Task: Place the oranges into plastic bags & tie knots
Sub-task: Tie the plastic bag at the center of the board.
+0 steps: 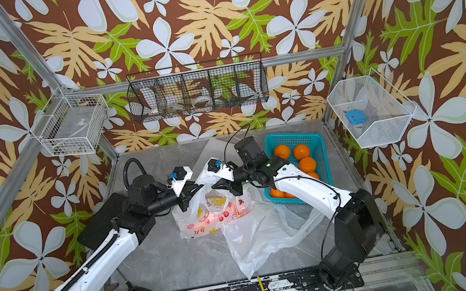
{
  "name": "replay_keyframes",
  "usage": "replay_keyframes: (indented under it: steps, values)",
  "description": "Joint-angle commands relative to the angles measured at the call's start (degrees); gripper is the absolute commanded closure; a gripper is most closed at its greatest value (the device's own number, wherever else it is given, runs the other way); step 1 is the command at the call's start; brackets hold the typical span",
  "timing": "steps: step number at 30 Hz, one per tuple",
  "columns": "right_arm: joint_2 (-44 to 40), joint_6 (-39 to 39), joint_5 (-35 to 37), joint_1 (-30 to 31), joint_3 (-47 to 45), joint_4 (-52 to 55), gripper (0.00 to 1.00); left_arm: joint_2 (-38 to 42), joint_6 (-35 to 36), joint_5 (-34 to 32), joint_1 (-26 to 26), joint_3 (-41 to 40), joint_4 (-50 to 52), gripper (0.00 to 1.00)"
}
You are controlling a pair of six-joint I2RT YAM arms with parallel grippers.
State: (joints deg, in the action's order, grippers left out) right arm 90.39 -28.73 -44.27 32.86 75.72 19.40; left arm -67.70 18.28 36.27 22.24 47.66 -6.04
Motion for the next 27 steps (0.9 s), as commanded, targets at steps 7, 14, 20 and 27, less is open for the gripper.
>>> replay_keyframes:
  steps: [7, 14, 20, 27]
  values:
    - [1.14, 2.10, -5.73, -2.32, -0.08, -0.07, 0.56, -0.05, 3.93, 2.28, 0.70, -0.20, 0.15, 1.00]
    - [0.23, 5.22, -10.03, -3.65, -3.40, -5.35, 0.38, -0.30, 4.46, 3.47, 0.88, -0.64, -1.49, 1.00]
    - [1.60, 7.11, -12.29, -3.63, -3.41, -7.97, 0.33, -1.45, 4.82, 5.11, 1.36, -0.37, -2.69, 1.00]
    - [2.78, 9.51, -12.77, -3.64, -2.87, -11.28, 0.32, -1.61, 5.74, 5.98, 1.60, -0.26, -2.50, 1.00]
